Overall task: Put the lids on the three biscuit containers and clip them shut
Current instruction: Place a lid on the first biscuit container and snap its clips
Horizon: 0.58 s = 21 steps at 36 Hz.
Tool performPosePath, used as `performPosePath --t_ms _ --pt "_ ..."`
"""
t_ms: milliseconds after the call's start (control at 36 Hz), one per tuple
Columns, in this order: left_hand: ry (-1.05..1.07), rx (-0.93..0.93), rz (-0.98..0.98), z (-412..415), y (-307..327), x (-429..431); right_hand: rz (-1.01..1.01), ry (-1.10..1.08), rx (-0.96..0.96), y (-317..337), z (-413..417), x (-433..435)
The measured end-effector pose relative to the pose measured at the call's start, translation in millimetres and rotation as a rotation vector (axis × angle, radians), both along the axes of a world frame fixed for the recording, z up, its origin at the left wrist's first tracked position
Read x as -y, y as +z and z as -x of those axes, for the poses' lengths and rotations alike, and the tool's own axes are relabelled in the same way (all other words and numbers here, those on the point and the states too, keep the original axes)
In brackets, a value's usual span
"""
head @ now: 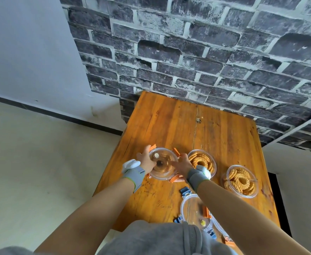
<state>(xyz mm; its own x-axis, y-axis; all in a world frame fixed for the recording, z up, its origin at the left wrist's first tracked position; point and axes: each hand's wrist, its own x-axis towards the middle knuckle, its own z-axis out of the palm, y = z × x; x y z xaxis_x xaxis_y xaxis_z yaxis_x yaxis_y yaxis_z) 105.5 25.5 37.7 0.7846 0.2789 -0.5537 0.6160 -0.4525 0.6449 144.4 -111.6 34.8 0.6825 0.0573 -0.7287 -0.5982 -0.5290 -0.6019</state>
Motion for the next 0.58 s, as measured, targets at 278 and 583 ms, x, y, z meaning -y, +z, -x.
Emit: performPosePath --t_ms 278,583 --pt "-0.042 -0.054 -0.088 -18 -22 -13 0.109 0.088 -0.038 -19 -20 -8" --pt "-0.038 -0.076 0.059 -33 -35 -28 0.102 0.125 -0.032 -25 -32 -4"
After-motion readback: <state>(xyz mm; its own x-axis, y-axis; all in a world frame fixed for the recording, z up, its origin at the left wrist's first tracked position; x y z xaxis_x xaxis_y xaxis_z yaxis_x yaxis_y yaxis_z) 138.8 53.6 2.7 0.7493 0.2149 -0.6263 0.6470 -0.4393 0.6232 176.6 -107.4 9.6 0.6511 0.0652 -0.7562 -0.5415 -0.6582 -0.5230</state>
